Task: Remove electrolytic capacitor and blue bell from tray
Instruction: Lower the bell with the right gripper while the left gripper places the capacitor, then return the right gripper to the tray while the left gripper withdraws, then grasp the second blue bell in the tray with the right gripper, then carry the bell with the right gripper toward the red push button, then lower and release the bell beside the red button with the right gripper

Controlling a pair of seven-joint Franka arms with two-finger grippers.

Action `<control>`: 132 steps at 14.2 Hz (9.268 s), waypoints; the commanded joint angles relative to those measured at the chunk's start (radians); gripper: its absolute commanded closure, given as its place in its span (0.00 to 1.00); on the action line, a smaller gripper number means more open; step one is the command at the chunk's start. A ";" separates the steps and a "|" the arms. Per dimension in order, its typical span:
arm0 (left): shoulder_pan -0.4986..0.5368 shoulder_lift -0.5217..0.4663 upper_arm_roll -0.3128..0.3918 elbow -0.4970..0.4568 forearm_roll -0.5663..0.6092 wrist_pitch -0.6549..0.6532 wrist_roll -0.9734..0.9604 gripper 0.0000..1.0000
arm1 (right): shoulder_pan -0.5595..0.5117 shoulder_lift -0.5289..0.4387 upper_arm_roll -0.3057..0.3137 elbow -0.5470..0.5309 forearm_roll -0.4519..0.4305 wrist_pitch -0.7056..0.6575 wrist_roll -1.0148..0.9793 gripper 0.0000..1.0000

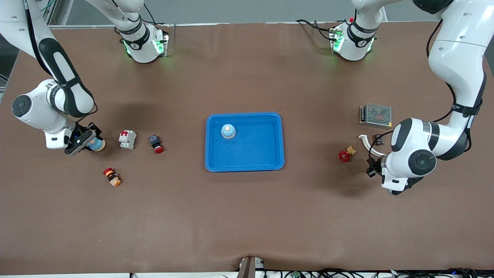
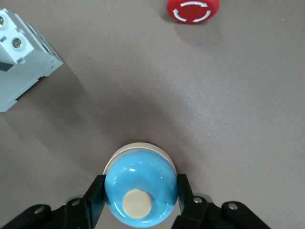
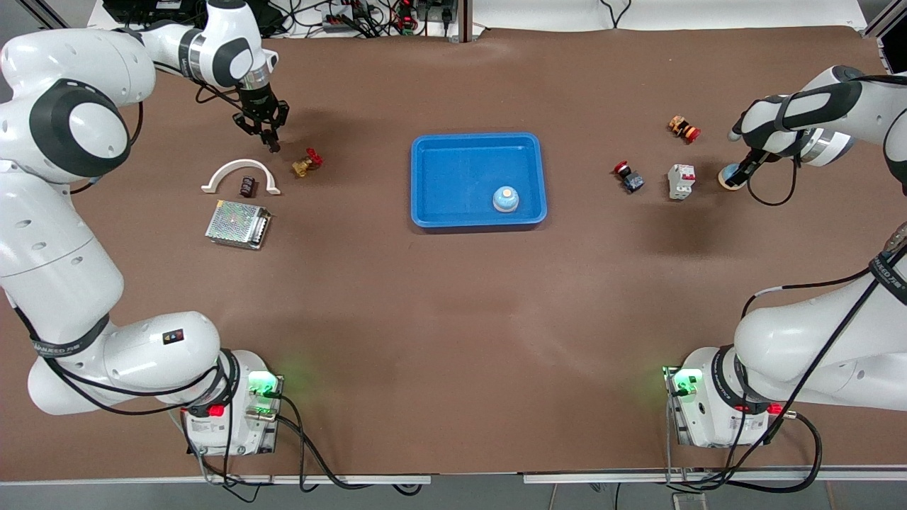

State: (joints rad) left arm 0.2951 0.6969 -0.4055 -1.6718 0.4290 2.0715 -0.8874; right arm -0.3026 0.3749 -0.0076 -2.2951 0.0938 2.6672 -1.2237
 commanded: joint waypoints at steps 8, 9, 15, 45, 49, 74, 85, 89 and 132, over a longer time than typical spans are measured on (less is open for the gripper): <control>0.001 0.018 0.039 0.001 0.043 0.041 -0.031 0.26 | 0.002 0.004 0.008 -0.010 0.050 0.013 -0.010 0.00; -0.001 0.018 0.039 0.001 0.045 0.041 -0.033 0.00 | 0.002 0.002 0.011 -0.010 0.050 0.005 -0.008 0.00; -0.008 0.006 0.037 0.029 0.042 0.039 -0.051 0.00 | 0.032 -0.086 0.012 0.098 0.050 -0.244 0.123 0.00; -0.118 -0.437 0.109 0.238 -0.321 -0.399 0.587 0.00 | 0.901 -0.249 0.012 0.401 -0.075 -0.635 1.927 0.00; -0.237 -0.615 0.258 0.117 -0.386 -0.441 0.698 0.00 | 0.967 -0.183 0.012 0.395 -0.100 -0.573 2.020 0.00; -0.380 -0.814 0.383 0.000 -0.432 -0.515 0.800 0.00 | 1.103 0.163 0.000 0.293 -0.178 -0.056 2.169 0.00; -0.375 -0.789 0.379 0.020 -0.431 -0.524 0.768 0.00 | 1.103 0.223 -0.023 0.316 -0.197 0.008 2.170 0.23; -0.373 -0.794 0.379 0.021 -0.431 -0.550 0.771 0.00 | 1.103 0.223 -0.022 0.324 -0.197 0.004 2.190 0.47; -0.363 -0.754 0.386 0.018 -0.427 -0.499 0.780 0.00 | 0.430 0.122 -0.018 0.256 -0.138 -0.020 0.687 0.49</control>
State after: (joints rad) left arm -0.0724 -0.0690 -0.0223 -1.6735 0.0152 1.5710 -0.1186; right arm 0.1555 0.4793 -0.0466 -2.0354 -0.0608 2.6158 -0.4925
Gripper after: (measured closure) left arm 0.000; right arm 0.313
